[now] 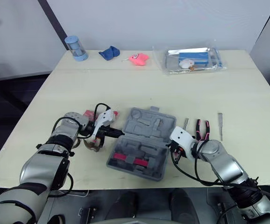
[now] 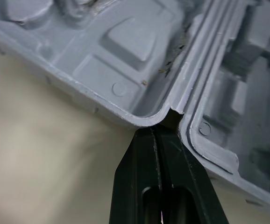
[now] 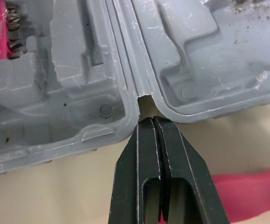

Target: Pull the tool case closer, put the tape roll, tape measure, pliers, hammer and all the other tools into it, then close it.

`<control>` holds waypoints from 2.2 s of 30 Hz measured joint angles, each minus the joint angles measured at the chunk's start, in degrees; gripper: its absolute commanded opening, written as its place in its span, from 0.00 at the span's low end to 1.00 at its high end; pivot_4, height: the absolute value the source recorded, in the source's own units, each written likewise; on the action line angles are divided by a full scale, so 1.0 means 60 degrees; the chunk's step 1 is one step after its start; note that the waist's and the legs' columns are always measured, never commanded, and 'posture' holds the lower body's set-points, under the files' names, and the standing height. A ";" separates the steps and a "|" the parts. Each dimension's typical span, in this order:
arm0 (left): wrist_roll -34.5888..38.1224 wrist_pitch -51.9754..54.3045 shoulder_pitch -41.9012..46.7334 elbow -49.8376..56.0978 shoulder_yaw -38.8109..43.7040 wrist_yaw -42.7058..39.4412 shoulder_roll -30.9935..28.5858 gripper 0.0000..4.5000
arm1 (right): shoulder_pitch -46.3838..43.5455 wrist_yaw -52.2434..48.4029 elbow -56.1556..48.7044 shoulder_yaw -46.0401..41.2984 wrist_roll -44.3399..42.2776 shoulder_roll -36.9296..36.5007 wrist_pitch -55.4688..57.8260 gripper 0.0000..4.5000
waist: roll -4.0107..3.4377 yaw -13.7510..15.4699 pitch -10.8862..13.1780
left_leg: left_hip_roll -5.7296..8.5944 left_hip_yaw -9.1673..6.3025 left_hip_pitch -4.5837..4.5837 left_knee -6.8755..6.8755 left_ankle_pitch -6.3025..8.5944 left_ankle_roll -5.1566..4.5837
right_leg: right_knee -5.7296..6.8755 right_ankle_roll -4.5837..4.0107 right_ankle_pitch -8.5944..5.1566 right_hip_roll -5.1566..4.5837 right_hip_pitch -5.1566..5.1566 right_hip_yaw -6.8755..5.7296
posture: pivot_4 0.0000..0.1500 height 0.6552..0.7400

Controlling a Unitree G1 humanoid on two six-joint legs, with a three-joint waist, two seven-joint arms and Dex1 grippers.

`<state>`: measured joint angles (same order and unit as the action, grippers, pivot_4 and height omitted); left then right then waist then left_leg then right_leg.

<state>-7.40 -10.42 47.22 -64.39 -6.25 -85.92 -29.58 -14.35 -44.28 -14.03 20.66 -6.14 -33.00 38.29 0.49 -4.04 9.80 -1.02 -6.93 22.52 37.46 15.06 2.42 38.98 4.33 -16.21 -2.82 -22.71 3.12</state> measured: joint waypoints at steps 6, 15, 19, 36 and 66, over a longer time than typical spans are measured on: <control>0.0331 0.0579 -0.0662 0.1110 -0.0075 -0.0239 -0.0109 0.01 | 0.0060 -0.0288 0.0076 -0.0134 -0.0070 -0.0115 -0.0176 0.00 | 0.0000 -0.0004 0.0000 | 0.0000 0.0000 -0.0001 0.0001 0.0000 0.0000 | 0.0002 0.0000 0.0000 0.0000 0.0000 0.0001 | 1.00 1.00; 0.0912 0.2028 -0.2180 0.3933 -0.0241 -0.0302 -0.0306 0.01 | 0.0375 -0.0733 0.0175 -0.0455 -0.0269 -0.0451 -0.0604 0.00 | 0.0000 0.0014 0.0000 | 0.0000 0.0000 0.0000 0.0002 0.0001 -0.0002 | 0.0003 -0.0001 0.0000 -0.0002 0.0000 0.0002 | 1.00 1.00; 0.0980 0.2758 -0.2854 0.5365 -0.0395 -0.0142 -0.0440 0.01 | 0.0526 -0.0911 0.0173 -0.0584 -0.0370 -0.0574 -0.0672 0.00 | -0.0001 0.0014 0.0000 | 0.0000 0.0001 -0.0001 0.0002 0.0002 -0.0003 | 0.0003 -0.0001 0.0000 -0.0002 0.0001 0.0003 | 1.00 1.00; 0.1516 0.4577 -0.4994 0.9111 -0.0655 0.1185 -0.0833 0.01 | 0.1406 -0.1181 -0.0321 -0.0996 -0.0683 -0.1021 -0.0760 0.00 | -0.0005 0.0067 -0.0003 | -0.0001 0.0003 -0.0003 0.0002 0.0003 -0.0005 | 0.0002 -0.0001 0.0000 -0.0003 0.0004 0.0005 | 1.00 1.00; 0.2077 0.4857 -0.5309 0.9917 -0.1515 0.1474 -0.1110 0.01 | 0.2196 -0.1159 -0.1101 -0.1542 -0.1219 -0.1558 -0.0107 0.00 | -0.0005 0.0255 -0.0003 | -0.0002 0.0009 -0.0002 0.0002 0.0004 -0.0006 | -0.0002 -0.0001 0.0000 -0.0004 0.0004 0.0007 | 1.00 1.00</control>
<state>5.06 18.72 15.37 -4.89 -15.34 -77.07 -36.24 -1.17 -51.24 -20.63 11.41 -13.45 -42.34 37.65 0.46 -2.50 9.79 -1.03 -6.87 22.51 37.47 15.08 2.39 38.97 4.32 -16.20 -2.84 -22.68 3.16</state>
